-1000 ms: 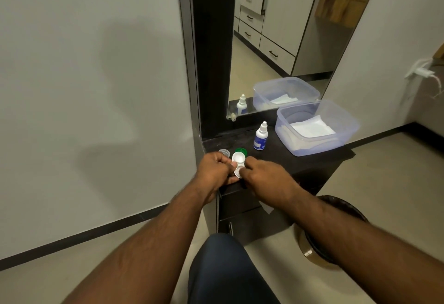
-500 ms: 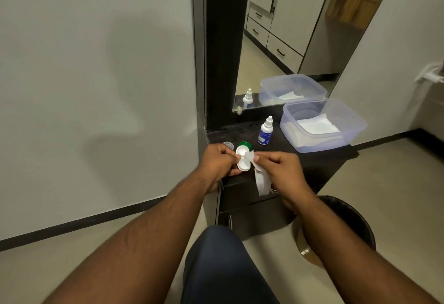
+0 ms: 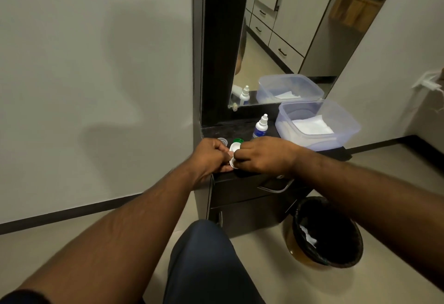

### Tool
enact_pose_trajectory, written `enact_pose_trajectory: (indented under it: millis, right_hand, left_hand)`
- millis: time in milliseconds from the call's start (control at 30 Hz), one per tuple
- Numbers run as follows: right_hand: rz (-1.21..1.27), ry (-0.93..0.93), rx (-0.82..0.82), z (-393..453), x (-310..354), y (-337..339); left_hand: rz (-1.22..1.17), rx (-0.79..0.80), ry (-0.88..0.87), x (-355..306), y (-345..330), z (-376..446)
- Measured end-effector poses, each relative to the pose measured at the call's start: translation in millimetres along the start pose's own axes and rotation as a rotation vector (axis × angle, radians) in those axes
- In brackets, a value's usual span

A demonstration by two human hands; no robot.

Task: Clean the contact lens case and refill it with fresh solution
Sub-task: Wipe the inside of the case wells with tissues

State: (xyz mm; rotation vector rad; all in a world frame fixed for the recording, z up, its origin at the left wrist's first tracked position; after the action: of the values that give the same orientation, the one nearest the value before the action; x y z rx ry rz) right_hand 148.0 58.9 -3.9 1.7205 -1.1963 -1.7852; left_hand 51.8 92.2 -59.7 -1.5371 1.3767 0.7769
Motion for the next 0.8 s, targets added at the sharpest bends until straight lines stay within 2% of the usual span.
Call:
enact_pose_trajectory:
  millis: [100,267,433,533,600,667,733,767,800]
  right_hand:
    - [-0.127,0.084,0.037,1.9,0.4,-0.8]
    - [-0.177,-0.036,0.024,-5.3,2.4,4.2]
    - [-0.118,-0.325,0.059,-9.0,15.6,-0.9]
    - [0.061,-0.595,0.175,-3.4,22.3,-2.8]
    - [0.351,-0.857,0.279,-0.5,24.0,-9.5]
    - [0.811,-1.225,0.198,-8.1,18.0,-16.8]
    - [1.658,-1.598,-0.102,-21.9,18.3,-37.6]
    - [2.085,-1.694,-0.29,-23.4,23.6,-40.0]
    - [2.357,-1.743,-0.491,-27.5,27.2,-42.3]
  left_hand:
    - [0.024,0.007,-0.019,-0.3,-0.5,0.8]
    - [0.023,0.014,-0.027,1.0,0.9,5.8]
    - [0.001,-0.003,-0.033,1.6,-0.2,6.2]
    - [-0.004,-0.019,-0.04,3.4,1.7,7.3]
    - [0.001,-0.019,-0.04,4.6,3.4,8.1]
    - [-0.007,-0.008,-0.039,4.4,3.8,7.7]
    - [0.005,-0.008,-0.049,3.2,4.7,7.0]
    - [0.046,-0.019,-0.072,1.7,5.6,6.6]
    - [0.083,-0.028,-0.101,0.0,6.7,6.4]
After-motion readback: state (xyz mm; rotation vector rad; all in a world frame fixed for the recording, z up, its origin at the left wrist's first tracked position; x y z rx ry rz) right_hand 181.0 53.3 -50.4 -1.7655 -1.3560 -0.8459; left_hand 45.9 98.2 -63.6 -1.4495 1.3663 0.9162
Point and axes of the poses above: each hand's wrist, its own z-axis towards the middle knuckle, its own y-axis out of the back of the hand, x = y × z, the point moved 7 cm from there along z, towards the middle knuckle, and after that the axes turned 15 degrees about -z, right-handed, at the moved point
